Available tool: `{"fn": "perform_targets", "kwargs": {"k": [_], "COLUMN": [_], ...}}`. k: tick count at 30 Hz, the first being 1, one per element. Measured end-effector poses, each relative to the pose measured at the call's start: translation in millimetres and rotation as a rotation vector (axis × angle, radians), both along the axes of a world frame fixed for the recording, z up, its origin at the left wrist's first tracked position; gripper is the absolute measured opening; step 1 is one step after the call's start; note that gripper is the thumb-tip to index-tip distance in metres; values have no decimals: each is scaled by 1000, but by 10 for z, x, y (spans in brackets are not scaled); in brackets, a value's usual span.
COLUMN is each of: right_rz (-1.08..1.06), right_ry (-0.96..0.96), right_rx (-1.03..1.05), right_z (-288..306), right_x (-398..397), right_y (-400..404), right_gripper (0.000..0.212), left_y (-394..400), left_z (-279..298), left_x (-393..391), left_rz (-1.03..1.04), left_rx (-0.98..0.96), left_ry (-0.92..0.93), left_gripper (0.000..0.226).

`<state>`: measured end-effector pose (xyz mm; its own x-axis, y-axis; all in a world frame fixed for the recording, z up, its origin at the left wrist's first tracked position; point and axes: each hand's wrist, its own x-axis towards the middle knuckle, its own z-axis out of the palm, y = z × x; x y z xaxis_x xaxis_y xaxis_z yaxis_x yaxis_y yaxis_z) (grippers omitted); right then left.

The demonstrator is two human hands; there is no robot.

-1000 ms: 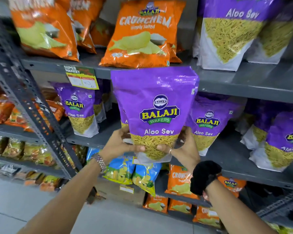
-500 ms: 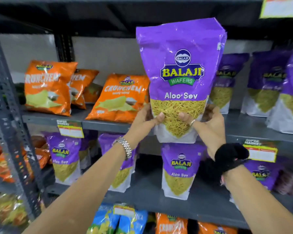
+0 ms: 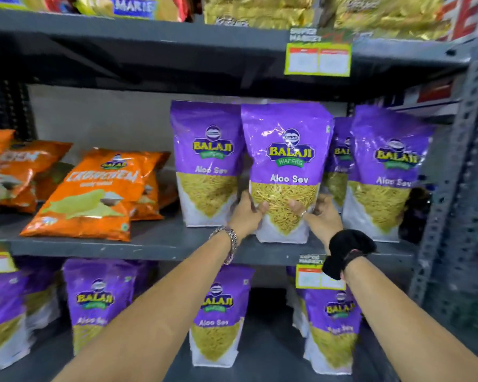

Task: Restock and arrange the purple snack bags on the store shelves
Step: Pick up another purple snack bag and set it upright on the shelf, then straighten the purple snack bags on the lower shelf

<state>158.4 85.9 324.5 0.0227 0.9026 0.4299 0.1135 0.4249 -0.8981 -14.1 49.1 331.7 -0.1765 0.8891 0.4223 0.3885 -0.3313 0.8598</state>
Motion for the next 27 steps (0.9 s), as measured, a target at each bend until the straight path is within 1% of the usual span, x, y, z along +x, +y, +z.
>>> {"fn": "perform_targets", "kwargs": {"k": [1, 2, 4, 6, 8, 11, 13, 15, 16, 17, 18, 20, 22, 23, 24, 27], "right_rz": [7, 25, 34, 31, 13, 0, -10, -14, -13, -9, -5, 13, 73, 90, 104, 86], "right_ry": [-15, -22, -54, -59, -58, -89, -122, -149, -162, -167, -148, -27, 65, 69, 70, 71], "right_rx": [2, 11, -5, -13, -22, -29, -38, -46, -24, 12, 49, 80, 108, 123, 138, 160], "right_z": [-26, -82, -97, -35, 42, 78, 73, 49, 49, 36, 8, -88, -238, -341, -436, -814], "right_x": [48, 102, 156, 180, 179, 164, 170, 206, 235, 264, 282, 348, 432, 485, 548, 774], "right_y": [143, 330, 499, 496, 419, 416, 429, 404, 349, 258, 161, -48, -275, -387, -485, -782], "right_gripper": [91, 90, 86, 73, 58, 49, 55, 75, 81, 80, 75, 63, 47, 40, 33, 19], "left_y": [54, 121, 227, 311, 363, 413, 403, 356, 305, 229, 132, -127, -415, -561, -682, -933], "left_z": [15, 20, 27, 43, 62, 75, 65, 24, -6, -52, -110, -230, -378, -479, -577, -1010], "left_x": [47, 87, 141, 188, 217, 228, 227, 235, 252, 274, 308, 392, 483, 532, 581, 755], "left_rz": [5, 11, -2, 3, 12, 31, 41, 86, 114, 137, 154, 171, 151, 130, 103, 13], "left_rx": [-24, -46, -55, -65, -87, -84, -84, -41, 1, 48, 95, 180, 263, 287, 296, 240], "left_ry": [23, 31, 25, 26, 26, 22, 5, -21, -49, -91, -134, -187, -175, -156, -141, -105], "left_gripper": [49, 41, 34, 33, 37, 37, 34, 34, 31, 26, 26, 37, 37, 34, 31, 27]}}
